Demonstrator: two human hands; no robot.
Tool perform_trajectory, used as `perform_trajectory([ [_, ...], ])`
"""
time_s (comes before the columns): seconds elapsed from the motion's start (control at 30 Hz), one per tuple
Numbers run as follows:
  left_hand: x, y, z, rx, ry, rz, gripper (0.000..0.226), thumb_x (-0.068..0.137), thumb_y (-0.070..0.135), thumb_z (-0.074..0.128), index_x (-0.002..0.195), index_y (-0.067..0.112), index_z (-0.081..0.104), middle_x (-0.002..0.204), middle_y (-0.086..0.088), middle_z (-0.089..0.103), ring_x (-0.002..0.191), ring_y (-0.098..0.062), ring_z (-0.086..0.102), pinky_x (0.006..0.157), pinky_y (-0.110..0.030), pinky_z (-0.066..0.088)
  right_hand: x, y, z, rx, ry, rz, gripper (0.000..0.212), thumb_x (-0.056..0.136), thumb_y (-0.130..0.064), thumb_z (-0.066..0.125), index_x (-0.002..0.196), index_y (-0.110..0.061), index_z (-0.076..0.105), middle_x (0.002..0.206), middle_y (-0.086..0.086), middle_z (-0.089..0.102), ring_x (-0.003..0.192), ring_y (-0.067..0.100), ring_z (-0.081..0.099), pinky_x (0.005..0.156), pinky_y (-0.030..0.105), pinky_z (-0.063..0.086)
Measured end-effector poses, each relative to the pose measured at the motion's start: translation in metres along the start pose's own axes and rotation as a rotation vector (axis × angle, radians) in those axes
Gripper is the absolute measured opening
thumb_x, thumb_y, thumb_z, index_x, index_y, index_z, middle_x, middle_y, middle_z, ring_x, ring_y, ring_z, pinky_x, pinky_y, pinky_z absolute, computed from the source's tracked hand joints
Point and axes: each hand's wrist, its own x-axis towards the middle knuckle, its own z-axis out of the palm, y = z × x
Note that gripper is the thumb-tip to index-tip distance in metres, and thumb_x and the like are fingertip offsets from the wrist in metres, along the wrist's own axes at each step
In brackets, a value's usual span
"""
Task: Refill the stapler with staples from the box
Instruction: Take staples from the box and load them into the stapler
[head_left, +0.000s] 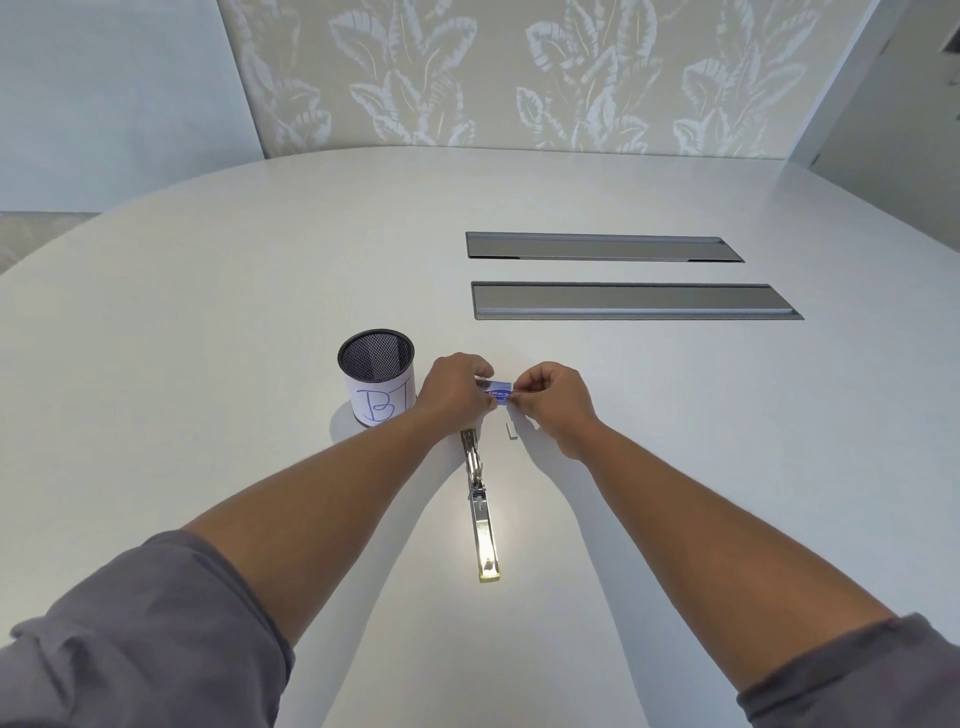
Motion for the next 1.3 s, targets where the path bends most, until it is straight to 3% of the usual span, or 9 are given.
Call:
perform_trajectory([
  [0.23, -0.014, 0.003, -0.002, 0.051, -0.001, 0.017, 0.048, 0.077, 0.014, 0.078, 0.123, 0.015, 0.067, 0.126, -0.007, 0.064, 0.111, -0.024, 0.062, 0.09, -0.034, 0.052, -0.018, 0.008, -0.007, 0.003, -0.041, -0.054, 0.019, 0.081, 0.005, 0.065, 0.086, -0.014, 0.068, 0.082, 0.005, 0.071, 0.071, 0.019, 0.062, 0.06, 0.036, 0.051],
  [0.33, -0.022, 0.01, -0.002, 0.087, -0.002, 0.089, 0.037, 0.079, 0.015, 0.078, 0.115, 0.014, 0.071, 0.124, -0.007, 0.065, 0.115, -0.025, 0.059, 0.096, -0.037, 0.049, -0.027, 0.011, -0.012, 0.005, -0.036, -0.064, 0.019, 0.082, 0.005, 0.065, 0.088, -0.013, 0.068, 0.084, 0.007, 0.07, 0.07, 0.019, 0.062, 0.055, 0.032, 0.05],
  [0.5, -0.032, 0.028, -0.003, 0.16, -0.142, 0.121, 0.033, 0.079, 0.023, 0.08, 0.111, 0.017, 0.074, 0.118, 0.001, 0.072, 0.115, -0.019, 0.064, 0.101, -0.04, 0.049, -0.042, 0.016, -0.016, -0.033, -0.015, -0.066, 0.018, 0.081, -0.002, 0.064, 0.086, -0.019, 0.068, 0.076, -0.002, 0.067, 0.058, 0.012, 0.057, 0.048, 0.029, 0.048],
  [0.77, -0.043, 0.042, 0.002, 0.318, -0.212, 0.139, 0.022, 0.078, 0.022, 0.076, 0.1, 0.02, 0.076, 0.105, 0.004, 0.074, 0.103, -0.02, 0.066, 0.089, -0.036, 0.055, -0.059, 0.024, -0.016, -0.047, 0.027, -0.085, 0.02, 0.074, -0.008, 0.064, 0.081, -0.027, 0.067, 0.08, -0.003, 0.071, 0.061, 0.011, 0.059, 0.051, 0.027, 0.046],
  [0.97, -0.044, 0.041, -0.005, 0.214, -0.146, 0.146, 0.024, 0.079, 0.019, 0.074, 0.103, 0.018, 0.075, 0.103, 0.002, 0.074, 0.099, -0.018, 0.067, 0.086, -0.033, 0.056, -0.066, 0.028, -0.013, -0.05, 0.037, -0.119, 0.019, 0.074, -0.012, 0.064, 0.082, -0.028, 0.067, 0.079, -0.007, 0.07, 0.063, 0.009, 0.06, 0.057, 0.027, 0.048],
  [1.13, -0.047, 0.033, -0.023, 0.12, -0.077, 0.125, 0.021, 0.077, 0.011, 0.073, 0.098, 0.009, 0.078, 0.097, 0.0, 0.073, 0.09, -0.015, 0.065, 0.08, -0.026, 0.053, -0.079, 0.028, -0.001, -0.126, 0.026, -0.239, 0.018, 0.076, -0.012, 0.063, 0.076, -0.029, 0.065, 0.07, -0.007, 0.065, 0.058, 0.0, 0.053, 0.058, 0.01, 0.044],
  [1.3, -0.054, 0.023, -0.033, 0.074, -0.065, 0.047, 0.023, 0.072, 0.006, 0.078, 0.095, 0.008, 0.077, 0.092, -0.005, 0.074, 0.087, -0.022, 0.069, 0.073, -0.027, 0.055, -0.095, 0.026, 0.012, -0.132, -0.059, -0.372, 0.005, 0.075, -0.027, 0.061, 0.073, -0.024, 0.064, 0.06, -0.007, 0.057, 0.054, 0.007, 0.046, 0.058, 0.023, 0.044],
])
